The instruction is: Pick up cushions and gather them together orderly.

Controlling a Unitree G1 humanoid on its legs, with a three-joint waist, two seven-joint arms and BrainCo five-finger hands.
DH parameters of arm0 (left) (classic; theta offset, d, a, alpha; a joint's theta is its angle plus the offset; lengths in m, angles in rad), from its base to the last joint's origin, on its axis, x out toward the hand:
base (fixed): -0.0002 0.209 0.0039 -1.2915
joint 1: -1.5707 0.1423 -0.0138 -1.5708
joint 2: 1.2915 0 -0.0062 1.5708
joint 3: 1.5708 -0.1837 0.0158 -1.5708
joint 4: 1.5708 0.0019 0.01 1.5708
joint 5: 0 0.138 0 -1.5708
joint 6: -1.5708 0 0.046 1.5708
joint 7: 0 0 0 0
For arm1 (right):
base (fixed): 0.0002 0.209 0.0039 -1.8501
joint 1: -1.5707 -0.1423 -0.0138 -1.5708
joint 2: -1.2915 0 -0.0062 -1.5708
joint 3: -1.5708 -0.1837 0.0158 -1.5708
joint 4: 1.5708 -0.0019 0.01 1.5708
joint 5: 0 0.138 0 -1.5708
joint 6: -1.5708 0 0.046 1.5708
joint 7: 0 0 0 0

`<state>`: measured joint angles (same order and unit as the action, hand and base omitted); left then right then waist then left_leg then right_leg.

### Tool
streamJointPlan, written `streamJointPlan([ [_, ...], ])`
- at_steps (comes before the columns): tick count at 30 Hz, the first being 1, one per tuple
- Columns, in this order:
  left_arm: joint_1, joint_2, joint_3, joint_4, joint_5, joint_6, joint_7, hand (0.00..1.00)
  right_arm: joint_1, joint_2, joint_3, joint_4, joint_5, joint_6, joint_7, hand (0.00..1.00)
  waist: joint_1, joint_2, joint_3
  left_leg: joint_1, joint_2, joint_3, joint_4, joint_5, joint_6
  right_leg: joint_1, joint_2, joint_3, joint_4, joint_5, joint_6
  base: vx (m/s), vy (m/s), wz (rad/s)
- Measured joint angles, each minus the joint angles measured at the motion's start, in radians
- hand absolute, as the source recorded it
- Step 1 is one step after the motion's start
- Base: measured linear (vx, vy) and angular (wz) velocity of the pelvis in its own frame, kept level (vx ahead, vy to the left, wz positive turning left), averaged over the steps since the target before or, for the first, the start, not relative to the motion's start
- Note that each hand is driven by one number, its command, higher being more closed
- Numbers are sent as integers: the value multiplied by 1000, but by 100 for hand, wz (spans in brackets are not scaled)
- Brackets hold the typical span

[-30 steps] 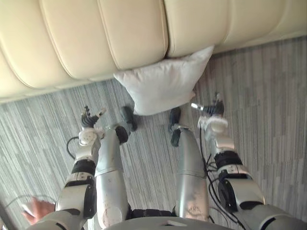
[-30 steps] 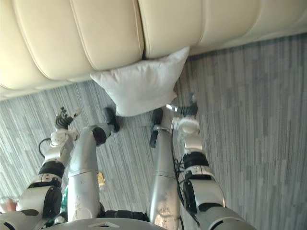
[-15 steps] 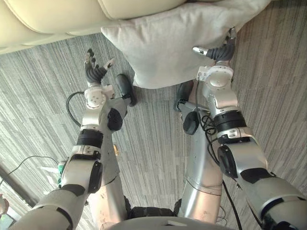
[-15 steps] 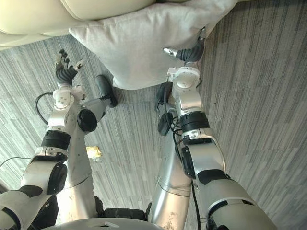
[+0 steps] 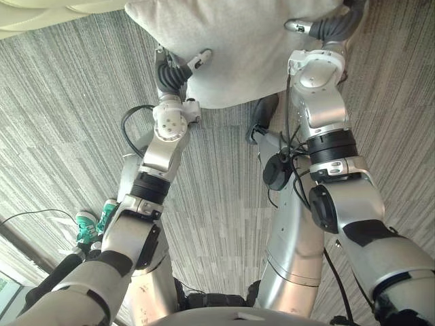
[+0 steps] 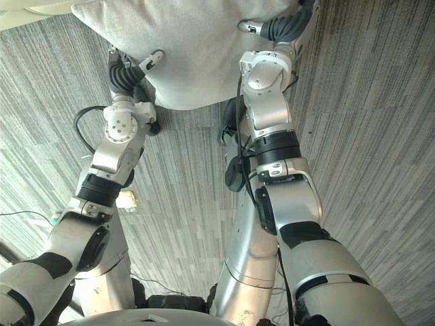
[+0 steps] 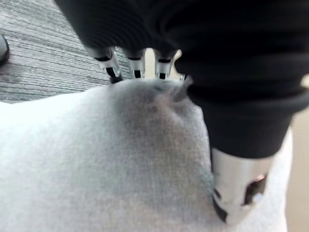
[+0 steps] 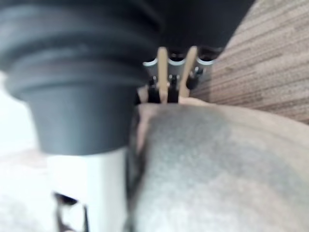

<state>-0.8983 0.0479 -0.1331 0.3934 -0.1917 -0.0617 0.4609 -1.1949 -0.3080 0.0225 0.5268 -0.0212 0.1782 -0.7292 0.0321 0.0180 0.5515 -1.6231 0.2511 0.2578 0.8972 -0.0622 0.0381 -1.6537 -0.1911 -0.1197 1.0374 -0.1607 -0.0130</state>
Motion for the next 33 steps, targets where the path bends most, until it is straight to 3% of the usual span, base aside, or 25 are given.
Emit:
streamJointPlan([
  [4,-23,0,-6,0,-4,0,13,100,-35,42,-31,0,67,-1,-22,100,-4,3,-2,1,-2,-20,-47,38,-8,13,4,-32,-33,17,-14,-81,-29,4],
  [10,-30,10,23,-2,-42,3,22,100,-43,32,-36,-12,121,-5,-21,100,-10,4,-3,18,-7,-27,-80,54,-16,20,8,-37,-50,32,-17,-79,-37,2],
  [18,19,29,53,-32,-43,25,37,100,122,96,-23,-218,148,-28,20,100,-26,6,-4,110,15,-44,-96,57,-29,134,42,-58,-106,41,-18,-50,-51,-13],
  [22,74,36,55,-89,-41,31,41,100,246,148,-24,-342,140,-86,29,100,-36,6,-5,198,20,-51,-128,51,-39,239,59,-73,-167,47,-18,-23,-32,-11],
  [26,143,24,47,-158,-39,38,58,100,387,209,-24,-471,141,-191,53,100,-44,5,-13,304,16,-51,-187,57,-49,357,70,-86,-243,65,-20,0,-7,-1],
  [28,185,3,46,-190,-34,38,59,100,450,233,-20,-485,141,-239,77,100,-43,3,-59,318,12,-49,-205,57,-49,374,73,-87,-265,68,-18,0,0,0],
  [33,266,-29,30,-303,16,37,61,100,608,260,3,-561,140,-271,115,100,-41,3,-61,464,8,-51,-216,44,-43,536,76,-96,-303,64,-2,5,-31,4],
])
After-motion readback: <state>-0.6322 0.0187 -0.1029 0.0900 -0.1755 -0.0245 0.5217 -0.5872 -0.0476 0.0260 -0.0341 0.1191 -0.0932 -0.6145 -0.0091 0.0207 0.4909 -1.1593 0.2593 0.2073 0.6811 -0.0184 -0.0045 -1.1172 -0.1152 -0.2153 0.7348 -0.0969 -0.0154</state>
